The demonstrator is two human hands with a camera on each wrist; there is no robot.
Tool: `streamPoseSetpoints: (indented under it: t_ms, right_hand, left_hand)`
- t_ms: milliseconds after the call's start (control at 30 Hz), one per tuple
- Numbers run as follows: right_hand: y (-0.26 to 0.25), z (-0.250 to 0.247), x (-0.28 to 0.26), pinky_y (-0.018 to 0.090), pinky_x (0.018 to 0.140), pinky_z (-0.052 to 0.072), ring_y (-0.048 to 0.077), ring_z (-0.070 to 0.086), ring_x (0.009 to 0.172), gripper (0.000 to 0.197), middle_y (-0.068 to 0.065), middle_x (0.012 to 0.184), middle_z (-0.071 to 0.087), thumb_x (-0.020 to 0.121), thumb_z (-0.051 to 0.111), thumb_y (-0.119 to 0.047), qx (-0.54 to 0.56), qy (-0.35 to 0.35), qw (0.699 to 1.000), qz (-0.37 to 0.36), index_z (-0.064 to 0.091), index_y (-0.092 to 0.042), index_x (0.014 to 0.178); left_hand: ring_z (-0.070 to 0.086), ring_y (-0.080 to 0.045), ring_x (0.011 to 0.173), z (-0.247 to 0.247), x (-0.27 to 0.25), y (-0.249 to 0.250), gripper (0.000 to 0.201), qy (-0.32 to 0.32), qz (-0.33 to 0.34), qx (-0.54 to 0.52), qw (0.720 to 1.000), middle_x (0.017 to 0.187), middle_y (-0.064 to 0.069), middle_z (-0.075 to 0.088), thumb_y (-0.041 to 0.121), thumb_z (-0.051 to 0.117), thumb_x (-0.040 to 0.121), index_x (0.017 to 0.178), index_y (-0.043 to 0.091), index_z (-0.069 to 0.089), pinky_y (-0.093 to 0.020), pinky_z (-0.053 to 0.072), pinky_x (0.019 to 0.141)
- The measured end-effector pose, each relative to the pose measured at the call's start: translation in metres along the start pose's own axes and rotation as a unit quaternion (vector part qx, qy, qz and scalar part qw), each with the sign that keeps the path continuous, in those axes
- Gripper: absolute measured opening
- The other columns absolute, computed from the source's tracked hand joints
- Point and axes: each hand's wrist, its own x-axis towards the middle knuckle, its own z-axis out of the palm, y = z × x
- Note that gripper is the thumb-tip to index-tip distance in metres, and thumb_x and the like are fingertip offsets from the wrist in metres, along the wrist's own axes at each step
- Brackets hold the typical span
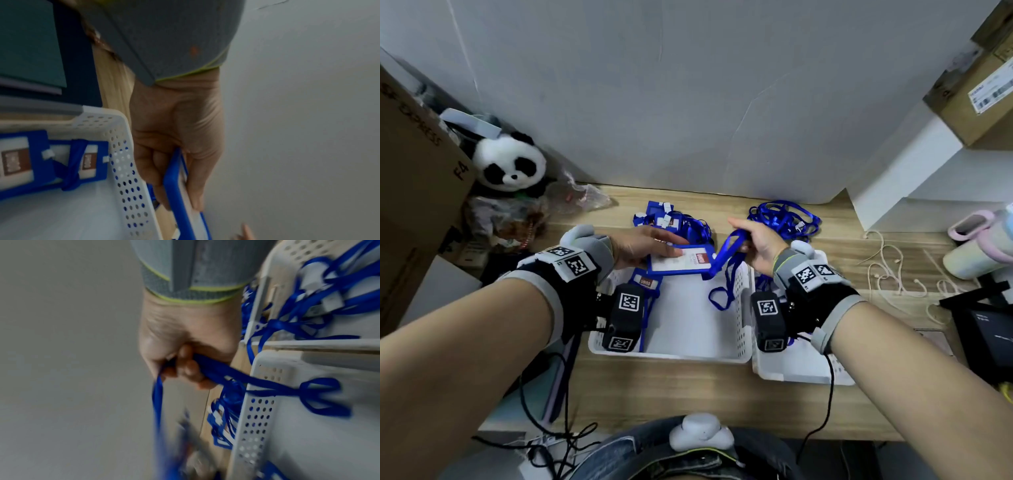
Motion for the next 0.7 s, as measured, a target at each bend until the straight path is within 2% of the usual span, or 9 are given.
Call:
streamPoseSetpoints:
  t_ms: [67,100,200,300,367,433,500,600,700]
  right_hand:
    - [-0.003,-0.009,-0.001,0.016,0.040,0.037,0.006,0.038,0.029,0.038,-0.003,0.038,0.047,0.090,0.051,-0.007,0.006,-0.008,1.000,0.007,0.051,-0.013,0.053]
    - [-0.002,-0.010,0.000,0.018,0.042,0.040,0.006,0.043,0.031,0.034,-0.002,0.040,0.050,0.088,0.051,-0.002,-0.056,-0.014,0.998,0.018,0.052,-0.012,0.055]
    - [0.006,-0.008,0.003,0.015,0.049,0.043,0.002,0.053,0.048,0.025,0.005,0.071,0.055,0.087,0.047,0.009,-0.237,-0.007,0.972,-0.002,0.054,-0.010,0.072]
    - [0.012,0.001,0.004,0.022,0.075,0.044,0.010,0.057,0.087,0.023,0.000,0.099,0.061,0.098,0.041,-0.010,-0.194,-0.030,0.980,-0.021,0.059,-0.012,0.111]
    - [0.015,0.009,0.004,0.031,0.091,0.043,0.015,0.057,0.098,0.029,-0.001,0.102,0.064,0.100,0.039,-0.029,-0.163,-0.057,0.985,-0.013,0.060,-0.017,0.116]
    - [0.017,0.014,0.007,0.037,0.098,0.043,0.020,0.058,0.096,0.036,0.005,0.102,0.066,0.098,0.041,-0.039,-0.168,-0.077,0.983,0.009,0.062,-0.015,0.113]
    - [0.013,0.017,0.004,0.035,0.091,0.048,0.022,0.058,0.089,0.039,0.010,0.097,0.065,0.097,0.044,-0.039,-0.196,-0.085,0.977,0.014,0.062,-0.008,0.113]
    - [0.010,0.013,0.001,0.024,0.066,0.046,0.016,0.048,0.064,0.026,0.003,0.067,0.047,0.097,0.047,-0.029,-0.186,-0.075,0.980,-0.010,0.060,-0.010,0.085]
    - [0.012,0.006,0.001,0.020,0.058,0.045,0.013,0.042,0.058,0.023,0.002,0.064,0.043,0.098,0.047,-0.017,-0.179,-0.072,0.981,-0.034,0.055,-0.010,0.078]
  left_hand:
    - [0.061,-0.013,0.072,-0.003,0.003,-0.007,0.028,0.077,0.000,-0.026,0.997,0.097,-0.006,0.066,0.012,0.066,0.085,0.111,0.019,0.063,-0.020,0.055,0.057]
    - [0.061,-0.014,0.072,-0.005,0.003,-0.010,0.027,0.102,0.002,-0.053,0.993,0.096,-0.006,0.066,0.011,0.066,0.085,0.110,0.019,0.063,-0.020,0.056,0.055]
    - [0.063,-0.017,0.077,-0.004,0.004,-0.015,0.022,0.103,0.004,-0.106,0.989,0.101,-0.008,0.066,0.006,0.065,0.084,0.100,0.021,0.064,-0.022,0.057,0.054]
    - [0.064,-0.019,0.079,0.000,0.004,-0.011,0.023,0.064,0.013,-0.100,0.993,0.097,-0.007,0.068,0.003,0.063,0.084,0.098,0.021,0.064,-0.024,0.057,0.053]
    - [0.066,-0.019,0.078,0.003,0.005,-0.008,0.022,0.053,0.017,-0.097,0.994,0.091,-0.005,0.070,0.003,0.063,0.084,0.097,0.020,0.065,-0.025,0.057,0.054]
    - [0.067,-0.018,0.074,0.004,0.006,-0.005,0.020,0.053,0.017,-0.098,0.994,0.084,-0.003,0.071,0.003,0.063,0.084,0.093,0.021,0.066,-0.026,0.058,0.055]
    - [0.068,-0.016,0.069,0.003,0.006,-0.006,0.019,0.048,0.012,-0.094,0.994,0.082,-0.003,0.072,0.002,0.062,0.085,0.092,0.020,0.066,-0.026,0.058,0.054]
    - [0.068,-0.016,0.069,-0.001,0.006,-0.011,0.021,0.055,0.001,-0.102,0.993,0.088,-0.005,0.069,0.001,0.062,0.085,0.098,0.018,0.064,-0.026,0.058,0.054]
    - [0.064,-0.019,0.078,-0.002,0.007,-0.015,0.022,0.074,-0.009,-0.099,0.992,0.097,-0.009,0.066,0.001,0.062,0.085,0.101,0.016,0.061,-0.026,0.058,0.053]
